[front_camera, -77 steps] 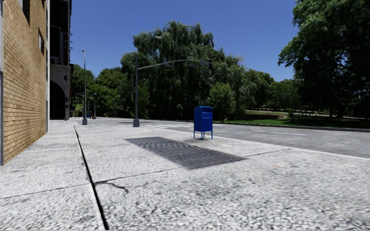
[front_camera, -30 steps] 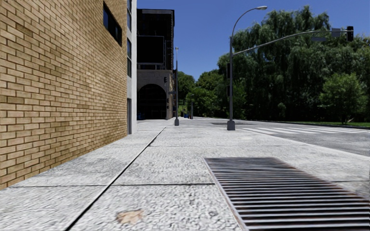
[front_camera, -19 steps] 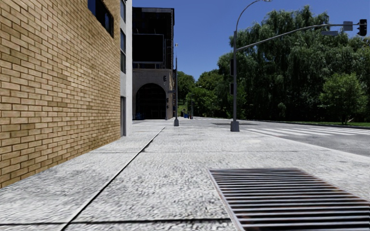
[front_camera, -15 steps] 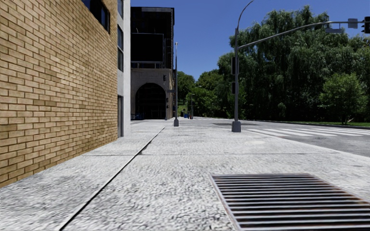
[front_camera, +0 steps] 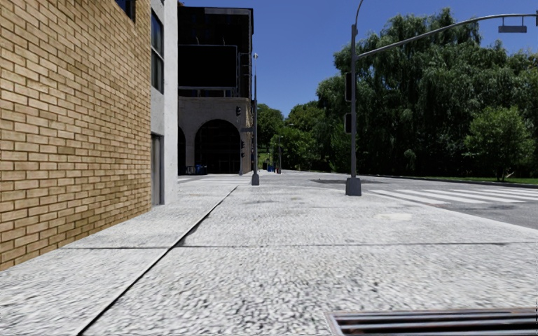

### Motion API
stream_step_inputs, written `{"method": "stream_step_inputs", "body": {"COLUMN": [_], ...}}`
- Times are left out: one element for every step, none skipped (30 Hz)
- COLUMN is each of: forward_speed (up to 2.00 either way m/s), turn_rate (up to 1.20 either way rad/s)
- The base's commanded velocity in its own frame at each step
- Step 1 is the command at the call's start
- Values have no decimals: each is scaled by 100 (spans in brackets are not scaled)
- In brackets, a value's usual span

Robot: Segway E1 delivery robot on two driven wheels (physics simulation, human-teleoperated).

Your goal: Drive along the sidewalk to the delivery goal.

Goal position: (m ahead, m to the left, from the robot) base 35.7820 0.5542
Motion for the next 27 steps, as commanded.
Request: {"method": "stream_step_inputs", "body": {"forward_speed": [200,200,200,200,200,200,200,200,200,200,200,200,200,200,200,200,200,200,200,200,200,200,200,200,200,200,200], "turn_rate": [3,23,23,34,37,37,38,39,39,39,40,42,44,44,44,45,45,45,45,28,28,1,0,0,0,0,0]}}
